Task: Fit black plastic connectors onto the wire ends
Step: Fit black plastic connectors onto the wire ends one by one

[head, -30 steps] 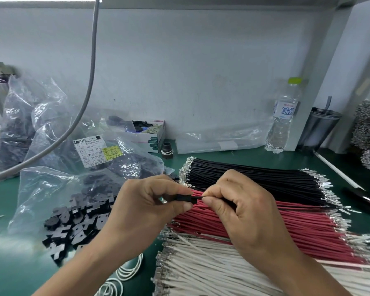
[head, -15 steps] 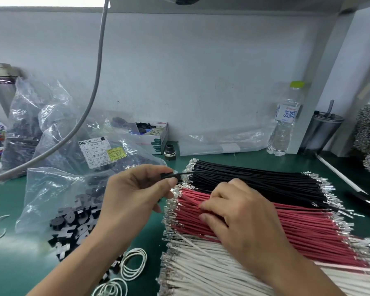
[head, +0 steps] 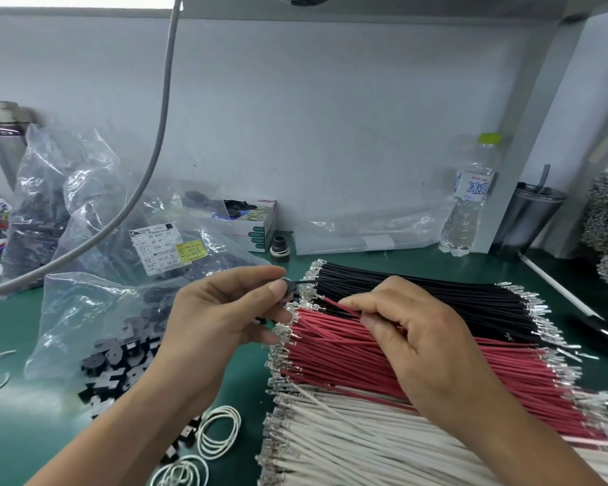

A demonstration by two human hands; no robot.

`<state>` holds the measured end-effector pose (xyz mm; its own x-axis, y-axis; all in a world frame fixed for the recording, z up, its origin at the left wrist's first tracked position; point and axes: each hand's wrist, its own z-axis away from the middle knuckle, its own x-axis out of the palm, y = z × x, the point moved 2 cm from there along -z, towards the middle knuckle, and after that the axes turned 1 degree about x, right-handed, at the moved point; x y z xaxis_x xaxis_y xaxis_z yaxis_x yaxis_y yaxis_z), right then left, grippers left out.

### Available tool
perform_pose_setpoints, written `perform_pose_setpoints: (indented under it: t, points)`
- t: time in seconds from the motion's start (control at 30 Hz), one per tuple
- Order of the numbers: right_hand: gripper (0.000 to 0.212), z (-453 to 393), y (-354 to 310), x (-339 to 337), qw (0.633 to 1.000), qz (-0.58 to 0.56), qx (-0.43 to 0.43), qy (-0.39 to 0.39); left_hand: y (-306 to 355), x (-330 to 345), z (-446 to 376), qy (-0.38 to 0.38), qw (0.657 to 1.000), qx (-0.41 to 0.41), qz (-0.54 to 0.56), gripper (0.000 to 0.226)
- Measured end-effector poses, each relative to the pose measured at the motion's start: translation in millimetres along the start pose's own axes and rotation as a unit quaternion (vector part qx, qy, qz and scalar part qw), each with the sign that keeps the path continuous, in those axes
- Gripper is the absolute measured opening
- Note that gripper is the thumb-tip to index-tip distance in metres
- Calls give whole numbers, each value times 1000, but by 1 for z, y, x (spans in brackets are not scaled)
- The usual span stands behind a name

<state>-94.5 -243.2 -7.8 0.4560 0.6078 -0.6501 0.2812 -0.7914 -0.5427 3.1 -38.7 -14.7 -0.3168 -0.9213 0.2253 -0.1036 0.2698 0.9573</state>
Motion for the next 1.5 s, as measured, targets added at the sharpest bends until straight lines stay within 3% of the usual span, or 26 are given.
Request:
perform_pose_setpoints:
  t: [0.27,0.5,0.67,0.9,1.1,1.5]
  points:
    - [5,1,-4,-1,998,-27,-9,51,-3,4,1,-72,995,-58,49,34]
    - [15,1,-11,-5,994,-28,-23,103,-4,6,2,-105,988,-92,69,34]
    - [11,1,-12,-5,995,-14,-30,96,-2,6,2,-129,984,-97,71,64]
    - [4,0,-13,-13,989,73,-91,88,0,5,2,-143,982,-104,59,64]
    - [8,0,-12,-14,991,38,-75,107,2,4,2,-138,983,-111,55,32]
    - [9,2,-16,-10,991,50,-85,93,1,6,3,-151,978,-129,65,23]
